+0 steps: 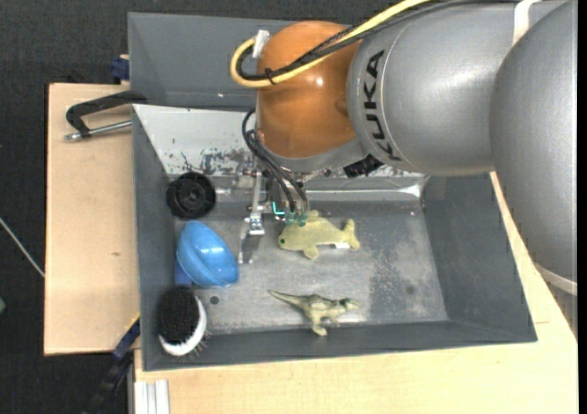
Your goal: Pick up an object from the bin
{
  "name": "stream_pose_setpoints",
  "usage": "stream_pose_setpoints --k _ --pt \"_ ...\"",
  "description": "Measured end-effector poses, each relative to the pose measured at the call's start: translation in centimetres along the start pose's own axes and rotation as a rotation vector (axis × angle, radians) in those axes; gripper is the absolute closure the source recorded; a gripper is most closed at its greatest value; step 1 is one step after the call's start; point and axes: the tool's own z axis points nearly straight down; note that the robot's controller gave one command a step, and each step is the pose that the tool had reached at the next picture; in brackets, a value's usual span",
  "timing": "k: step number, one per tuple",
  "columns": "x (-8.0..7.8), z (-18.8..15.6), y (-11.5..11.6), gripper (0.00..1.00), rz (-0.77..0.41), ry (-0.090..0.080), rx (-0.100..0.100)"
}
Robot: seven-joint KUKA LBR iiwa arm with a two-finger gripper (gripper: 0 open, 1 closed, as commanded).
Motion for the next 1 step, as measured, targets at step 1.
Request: stream_pose_setpoints --k 1 --pt "1.61 10.88 2.0 0.0 -0.344 -0.011 -0.002"
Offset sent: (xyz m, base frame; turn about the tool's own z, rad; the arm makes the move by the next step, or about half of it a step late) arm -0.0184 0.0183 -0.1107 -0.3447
